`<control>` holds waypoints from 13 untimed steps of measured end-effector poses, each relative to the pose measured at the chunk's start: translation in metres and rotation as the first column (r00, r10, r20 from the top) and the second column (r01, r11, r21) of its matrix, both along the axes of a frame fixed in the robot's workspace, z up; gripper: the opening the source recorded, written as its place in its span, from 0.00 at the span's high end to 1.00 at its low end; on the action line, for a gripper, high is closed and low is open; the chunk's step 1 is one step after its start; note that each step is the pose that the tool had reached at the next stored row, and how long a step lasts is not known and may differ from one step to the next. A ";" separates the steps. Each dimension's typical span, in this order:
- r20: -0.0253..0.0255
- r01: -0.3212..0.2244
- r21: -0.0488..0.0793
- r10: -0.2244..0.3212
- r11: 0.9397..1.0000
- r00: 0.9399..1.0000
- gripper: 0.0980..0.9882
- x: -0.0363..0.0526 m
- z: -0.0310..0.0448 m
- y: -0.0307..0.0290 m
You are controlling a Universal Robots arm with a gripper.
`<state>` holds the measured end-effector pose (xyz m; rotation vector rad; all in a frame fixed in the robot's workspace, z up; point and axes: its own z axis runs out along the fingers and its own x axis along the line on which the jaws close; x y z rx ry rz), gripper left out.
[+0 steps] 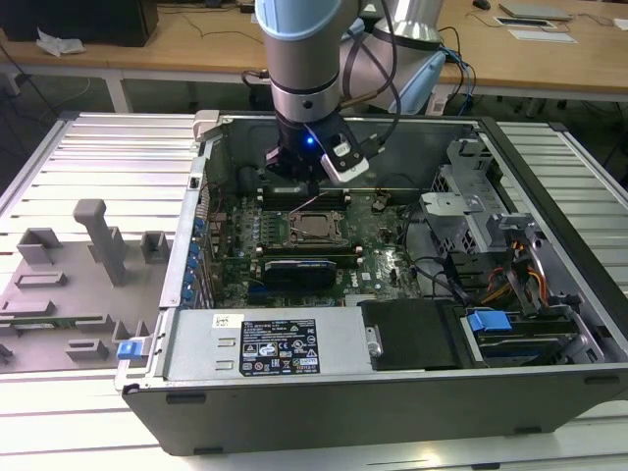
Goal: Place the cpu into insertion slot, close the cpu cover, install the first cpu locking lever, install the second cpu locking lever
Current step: 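Install the first cpu locking lever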
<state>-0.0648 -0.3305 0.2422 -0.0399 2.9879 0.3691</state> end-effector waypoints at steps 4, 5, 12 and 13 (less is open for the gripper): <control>0.005 0.000 -0.007 0.000 1.000 1.000 0.99 0.0000 -0.0034 0.0000; 0.007 0.000 -0.008 0.000 1.000 1.000 0.99 0.0000 -0.0048 0.0000; 0.027 0.000 -0.010 0.000 1.000 1.000 0.99 -0.0001 -0.0103 0.0038; 0.031 0.000 -0.010 0.000 1.000 1.000 0.99 -0.0001 -0.0113 0.0061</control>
